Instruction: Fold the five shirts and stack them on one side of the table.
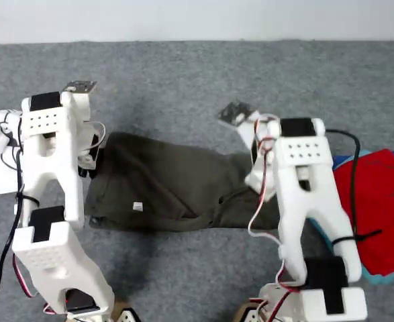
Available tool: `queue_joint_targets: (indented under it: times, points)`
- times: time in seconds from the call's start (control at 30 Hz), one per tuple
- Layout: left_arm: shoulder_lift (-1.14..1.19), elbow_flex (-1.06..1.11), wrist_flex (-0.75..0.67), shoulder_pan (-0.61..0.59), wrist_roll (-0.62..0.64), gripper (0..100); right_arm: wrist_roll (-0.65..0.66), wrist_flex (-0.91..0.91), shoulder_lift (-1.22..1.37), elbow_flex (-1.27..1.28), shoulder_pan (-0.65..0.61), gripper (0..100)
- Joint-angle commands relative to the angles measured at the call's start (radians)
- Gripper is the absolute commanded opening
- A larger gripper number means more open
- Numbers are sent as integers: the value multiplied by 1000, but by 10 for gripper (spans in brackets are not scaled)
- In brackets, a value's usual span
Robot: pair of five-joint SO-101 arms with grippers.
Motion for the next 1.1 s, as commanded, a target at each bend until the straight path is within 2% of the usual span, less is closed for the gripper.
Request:
queue_joint_targets:
  times: [0.0, 0.3, 0.47, 0.57, 0.67, 0.8, 1.07]
  points:
    - [-60, -2, -5, -8, 8, 62, -9, -79, -82, 153, -2, 184]
    - [-58, -2, -5, -5, 8, 62, -9, -791, -85, 532, 36, 186]
    - [-58, -2, -5, -5, 8, 62, -9, -969, 35, 594, 38, 184]
    - [-58, -2, -5, -5, 8, 62, -8, -929, 73, 542, 33, 184]
    - [-58, -2, -3, -5, 8, 62, -8, -771, 30, 473, 21, 184]
    - [-58, -2, -3, -6, 8, 62, -8, -572, -111, 420, 10, 185]
    - [-55, 42, -14, -11, 11, 70, -15, -321, -447, 420, 12, 184]
